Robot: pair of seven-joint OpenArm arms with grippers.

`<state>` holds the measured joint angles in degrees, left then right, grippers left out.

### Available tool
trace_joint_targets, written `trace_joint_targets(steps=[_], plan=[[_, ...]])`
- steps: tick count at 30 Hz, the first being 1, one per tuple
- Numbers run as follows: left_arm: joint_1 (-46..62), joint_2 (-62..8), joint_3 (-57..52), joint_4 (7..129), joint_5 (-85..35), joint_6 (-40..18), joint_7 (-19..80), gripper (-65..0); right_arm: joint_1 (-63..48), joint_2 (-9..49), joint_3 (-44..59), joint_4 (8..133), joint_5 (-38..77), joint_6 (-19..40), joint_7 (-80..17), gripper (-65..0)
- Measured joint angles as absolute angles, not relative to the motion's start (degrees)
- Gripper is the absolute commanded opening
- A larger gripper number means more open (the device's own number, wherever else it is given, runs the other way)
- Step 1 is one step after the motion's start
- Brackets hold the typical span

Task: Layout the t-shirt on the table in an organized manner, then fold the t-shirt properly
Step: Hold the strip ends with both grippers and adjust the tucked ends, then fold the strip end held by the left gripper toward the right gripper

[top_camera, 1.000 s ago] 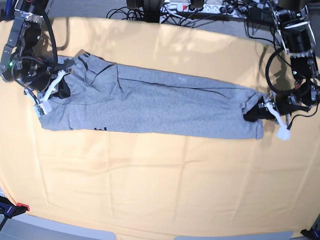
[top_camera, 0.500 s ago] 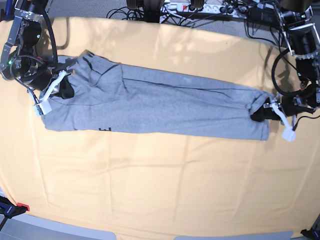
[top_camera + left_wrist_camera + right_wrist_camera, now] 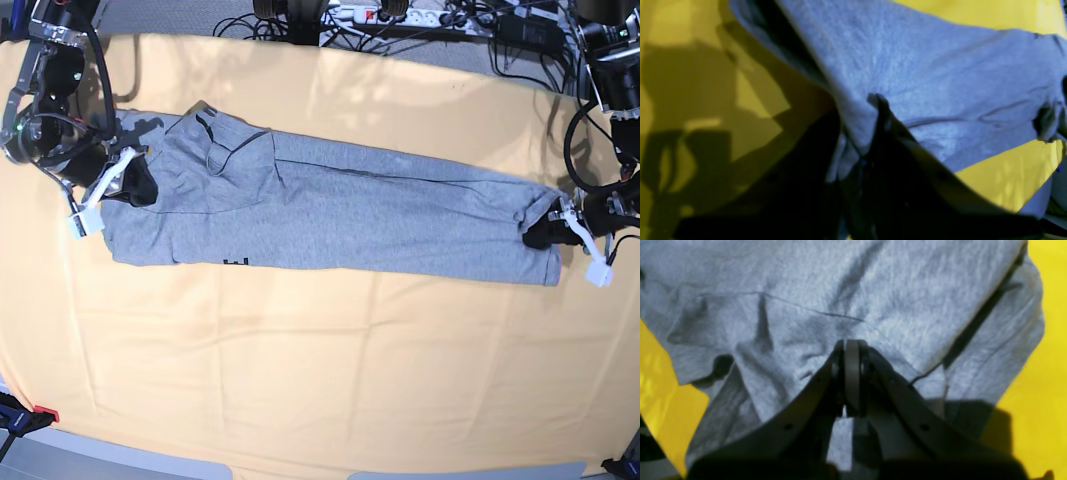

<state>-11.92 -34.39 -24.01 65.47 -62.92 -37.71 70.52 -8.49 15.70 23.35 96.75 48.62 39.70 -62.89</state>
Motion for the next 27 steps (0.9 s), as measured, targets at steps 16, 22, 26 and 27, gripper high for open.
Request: trace_joint_targets(steps=[16, 22, 26, 27], plan=[[-11.97, -34.26, -24.01, 65.49, -83.42, -39.57, 80.84, -65.0, -10.92, 13.47, 21.8, 96.73, 39.18, 39.7, -57.41, -65.0], [-12.1, -32.49, -24.01, 65.58, -83.42, -39.05, 80.86, -65.0, -10.92, 13.45, 21.78, 96.73, 39.2, 39.7, -56.84, -65.0], [-12.05, -31.77, -24.01, 67.92, -83.11, -37.34, 80.97, -65.0, -10.94, 13.45, 21.78, 96.73, 38.96, 39.7, -56.73, -65.0], [-12.03, -31.53, -24.01, 69.23, -83.13, -37.34, 80.9, -65.0, -10.94, 13.45, 21.78, 96.73, 38.96, 39.7, -56.69, -65.0]])
